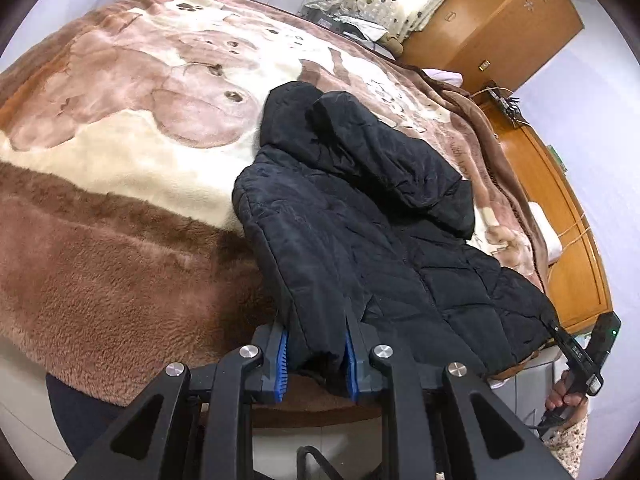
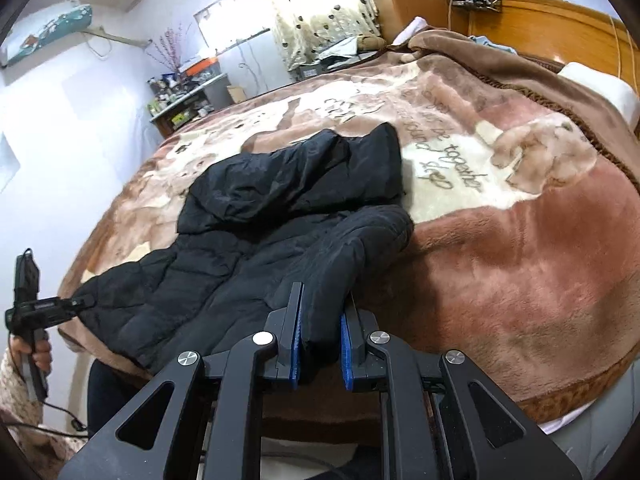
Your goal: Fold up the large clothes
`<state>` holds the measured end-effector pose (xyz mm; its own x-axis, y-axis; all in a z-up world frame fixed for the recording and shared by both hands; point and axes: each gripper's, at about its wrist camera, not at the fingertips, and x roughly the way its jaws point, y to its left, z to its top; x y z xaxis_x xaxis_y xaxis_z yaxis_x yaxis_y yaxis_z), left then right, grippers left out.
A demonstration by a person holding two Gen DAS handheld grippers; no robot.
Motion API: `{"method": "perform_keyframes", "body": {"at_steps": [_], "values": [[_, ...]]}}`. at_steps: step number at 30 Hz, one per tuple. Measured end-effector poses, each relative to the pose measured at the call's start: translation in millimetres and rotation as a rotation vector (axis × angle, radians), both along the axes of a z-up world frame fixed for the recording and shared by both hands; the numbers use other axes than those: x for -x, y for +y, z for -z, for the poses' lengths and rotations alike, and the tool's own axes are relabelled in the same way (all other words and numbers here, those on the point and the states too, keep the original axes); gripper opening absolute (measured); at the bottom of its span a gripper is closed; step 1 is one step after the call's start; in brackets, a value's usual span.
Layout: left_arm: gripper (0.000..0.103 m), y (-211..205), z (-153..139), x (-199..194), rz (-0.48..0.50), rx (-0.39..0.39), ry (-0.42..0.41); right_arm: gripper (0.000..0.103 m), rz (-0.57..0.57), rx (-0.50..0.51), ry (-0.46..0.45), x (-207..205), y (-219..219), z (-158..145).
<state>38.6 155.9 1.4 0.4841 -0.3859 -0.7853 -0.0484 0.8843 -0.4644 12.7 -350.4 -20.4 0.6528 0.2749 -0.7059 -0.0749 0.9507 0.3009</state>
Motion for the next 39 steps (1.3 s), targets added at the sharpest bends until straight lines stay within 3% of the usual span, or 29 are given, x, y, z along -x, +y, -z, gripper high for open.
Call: {"method": "perform_keyframes", "body": {"at_steps": [11,20,31,39], "values": [[0.022,-8.7,-46.1,-85.7,0.015,-0.011,-0.096,0.016,0.009,0.009,-0.029,-64.9,-0.9,-28.6],[0.022,-12.5,-63.3,-162.1,-0.01,-0.03,-0.13,0.016,0.036,0.014,-0.033,-127.9,-2.0,-42.6],[0.022,-7.4,-47.3,-256.8,-0.077,-0.05,-0.089,0.016,0.057,0.013,0.005,-214.4,-5.6,-36.8],[0.023,-12.8,-19.6,-322.5,-0.108,-0.07,-0.022,0.017,0.092,-0.031,0.098,-274.6,-14.4,-12.5]]}}
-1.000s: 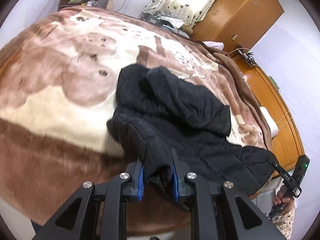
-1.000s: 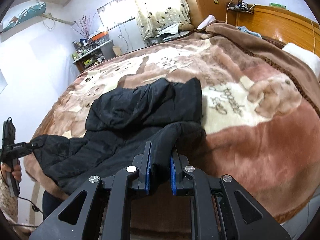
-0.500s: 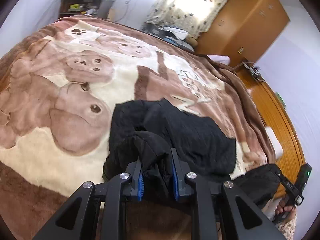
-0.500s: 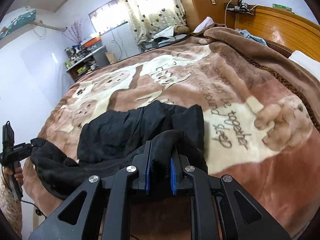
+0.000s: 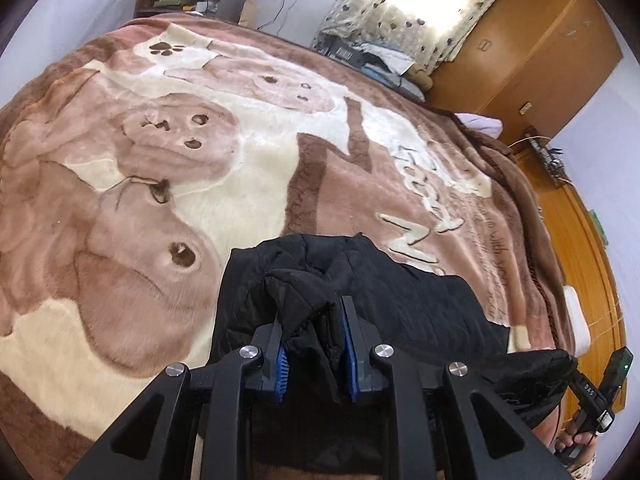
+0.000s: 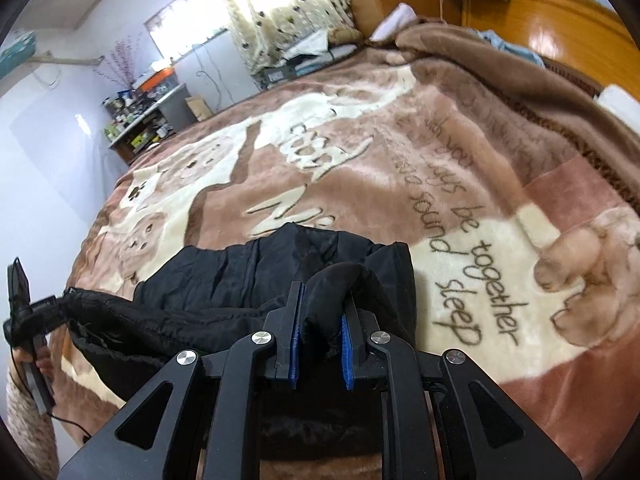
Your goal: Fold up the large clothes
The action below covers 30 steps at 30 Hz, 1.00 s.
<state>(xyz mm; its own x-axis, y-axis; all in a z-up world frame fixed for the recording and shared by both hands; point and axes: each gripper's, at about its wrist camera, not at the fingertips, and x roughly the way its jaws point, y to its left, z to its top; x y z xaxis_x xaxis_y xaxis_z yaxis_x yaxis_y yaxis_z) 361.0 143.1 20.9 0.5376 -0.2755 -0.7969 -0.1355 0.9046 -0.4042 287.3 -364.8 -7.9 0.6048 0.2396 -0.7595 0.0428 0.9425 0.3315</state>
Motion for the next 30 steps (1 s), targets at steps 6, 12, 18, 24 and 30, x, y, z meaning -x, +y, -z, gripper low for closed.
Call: {"method": "perform_keyframes", "body": {"at_steps": [6,12,18,24,30], "values": [[0.025,0.2,24.9,-37.6,-0.012,0.011,0.063,0.017,0.035,-0.067,0.094,-40.2,-8.0,21.4],[0.039,4.2,38.2,-56.4,-0.037,0.02,0.078,0.019,0.098,-0.118,0.2,-71.3,-13.8,37.1],[0.072,19.2,22.7,-49.0,-0.045,-0.004,-0.018,0.025,0.146,-0.184,0.233,-79.0,-20.2,37.6],[0.08,38.2,15.5,-29.9,-0.037,0.002,-0.071,0.043,0.155,-0.144,0.155,-74.2,-27.1,23.8],[0.08,31.2,25.8,-16.2,0.056,-0.011,-0.067,0.043,0.107,-0.065,0.078,-64.5,-28.4,12.8]]}}
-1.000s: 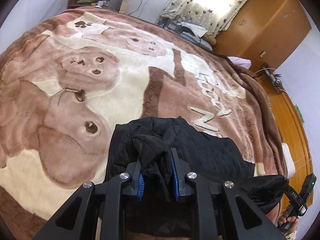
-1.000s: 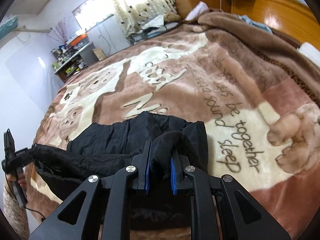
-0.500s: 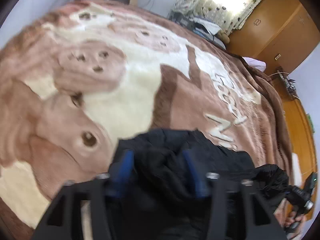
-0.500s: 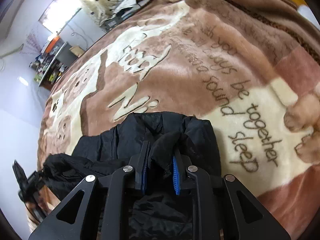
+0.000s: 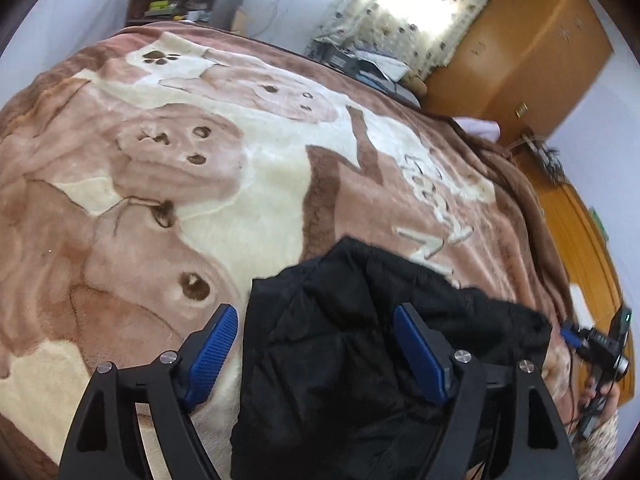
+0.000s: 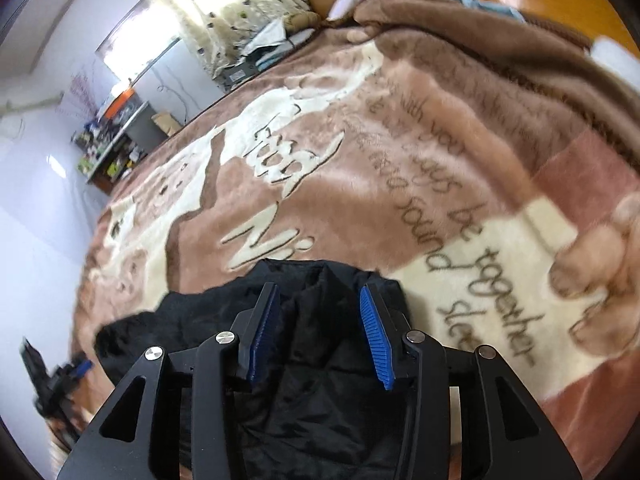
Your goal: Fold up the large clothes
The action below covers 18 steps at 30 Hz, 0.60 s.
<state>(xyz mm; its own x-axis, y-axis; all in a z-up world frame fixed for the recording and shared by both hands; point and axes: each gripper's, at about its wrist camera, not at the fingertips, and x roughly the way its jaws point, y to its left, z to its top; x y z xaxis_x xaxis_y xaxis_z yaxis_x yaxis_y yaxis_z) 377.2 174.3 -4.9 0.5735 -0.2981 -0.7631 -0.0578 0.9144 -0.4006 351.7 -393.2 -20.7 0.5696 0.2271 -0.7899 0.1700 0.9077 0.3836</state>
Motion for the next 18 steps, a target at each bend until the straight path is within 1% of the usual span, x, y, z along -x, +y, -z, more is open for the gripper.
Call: {"method": "perform_keyframes", "body": {"at_steps": [1,3,4,5,7,8,9,12,13,14,15,18], "values": [[0.08,-1.9,1.8,1.7,0.017,0.0,-0.006,0.045,-0.029,0.026,-0.02,4.1,1.9,0.1],[0.082,-5.4,8.0,4.0,0.058,0.013,-0.009,0.053,-0.082,0.044,-0.051,11.9,4.0,3.7],[0.085,-7.4,12.5,4.2,0.081,0.019,-0.001,0.06,-0.119,0.048,-0.069,16.9,4.8,8.2],[0.087,-10.0,18.9,2.1,0.107,0.019,0.018,0.064,-0.151,0.048,-0.082,21.1,4.8,14.7],[0.087,-14.2,27.3,-0.1,0.11,-0.013,0.046,0.065,-0.187,0.067,-0.073,25.0,5.7,28.8],[0.087,-18.9,31.7,-3.4,0.111,-0.065,0.059,0.065,-0.2,0.081,-0.057,23.8,6.5,37.9],[0.087,-22.2,33.8,-5.2,0.112,-0.083,0.063,0.065,-0.207,0.086,-0.048,22.1,7.1,43.2],[0.087,-30.8,41.5,-14.1,0.133,-0.055,0.081,0.066,-0.229,0.075,-0.034,12.4,9.8,60.7],[0.087,-33.8,43.9,-18.2,0.133,-0.063,0.086,0.069,-0.239,0.067,-0.039,8.0,11.9,64.1],[0.087,-37.8,47.1,-23.5,0.131,-0.087,0.096,0.071,-0.246,0.061,-0.046,4.7,13.4,66.0],[0.087,-39.9,50.3,-27.9,0.132,-0.094,0.106,0.071,-0.254,0.052,-0.05,0.5,14.9,68.5],[0.085,-42.3,57.9,-37.7,0.104,-0.088,0.128,0.071,-0.25,0.012,0.003,-14.8,13.8,81.0]]}}
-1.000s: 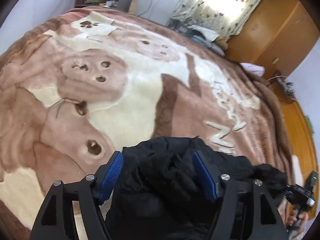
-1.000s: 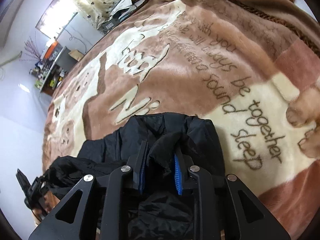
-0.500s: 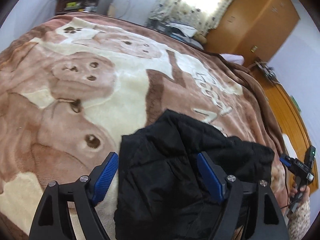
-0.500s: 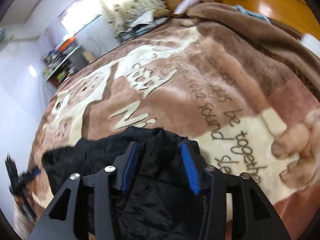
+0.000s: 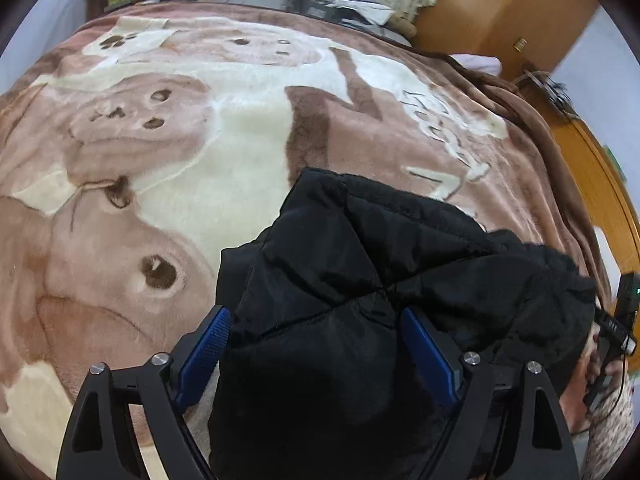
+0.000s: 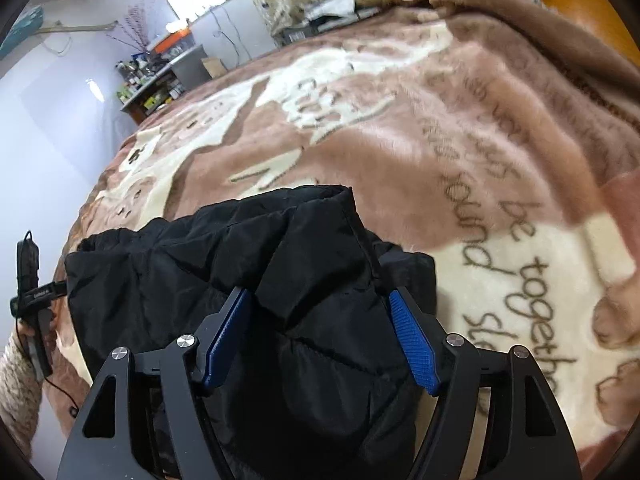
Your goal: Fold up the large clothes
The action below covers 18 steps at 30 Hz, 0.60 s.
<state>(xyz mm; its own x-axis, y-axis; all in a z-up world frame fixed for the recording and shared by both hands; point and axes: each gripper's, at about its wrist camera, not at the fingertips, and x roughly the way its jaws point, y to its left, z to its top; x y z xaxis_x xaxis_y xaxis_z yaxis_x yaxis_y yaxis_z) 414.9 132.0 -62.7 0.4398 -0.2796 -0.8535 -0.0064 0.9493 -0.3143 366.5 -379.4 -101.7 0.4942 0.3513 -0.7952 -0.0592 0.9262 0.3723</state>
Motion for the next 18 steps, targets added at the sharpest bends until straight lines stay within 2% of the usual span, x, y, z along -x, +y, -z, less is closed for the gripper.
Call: {"method": "perform_keyframes", "body": {"at_steps": [1,2,3,5,7,9,11,13,14,16,18], "values": [[0.077,-0.8,1.3,-2.0,-0.006,-0.003,0.002,0.07,0.012,-0.023,0.014,-2.6,-2.3,2.6],[0.063,-2.1,2.0,-3.8,-0.009,-0.011,0.005,0.054,0.038,-0.052,0.026,-5.5,-6.5,5.2],[0.058,-3.9,1.9,-5.5,-0.012,-0.025,0.005,0.042,0.053,-0.059,0.029,-5.7,-8.4,5.4],[0.037,-4.3,-1.9,-7.6,-0.029,-0.057,0.002,0.018,0.075,-0.088,0.007,-4.6,-13.7,1.7],[0.032,0.6,-11.1,-8.0,-0.058,-0.045,-0.028,0.014,0.081,-0.058,-0.057,1.1,-11.9,-9.4],[0.029,6.8,-18.3,-8.8,-0.095,-0.029,-0.058,0.013,0.106,-0.017,-0.13,7.9,-10.3,-24.3],[0.029,4.7,-18.8,-12.4,-0.101,-0.059,-0.069,0.013,0.136,-0.023,-0.165,7.7,-11.7,-30.5],[0.03,-6.0,-5.6,-20.0,-0.079,-0.135,-0.035,0.013,0.133,0.07,-0.107,-3.3,-1.8,-19.7],[0.031,-10.7,6.3,-25.1,-0.071,-0.166,-0.008,0.013,0.117,0.139,-0.046,-11.3,6.6,-5.8],[0.032,-12.0,21.2,-31.6,-0.081,-0.169,0.032,0.014,0.097,0.177,0.049,-21.4,14.2,16.9],[0.033,-12.2,29.6,-37.0,-0.094,-0.167,0.052,0.014,0.109,0.17,0.099,-26.4,13.9,30.2]]}}
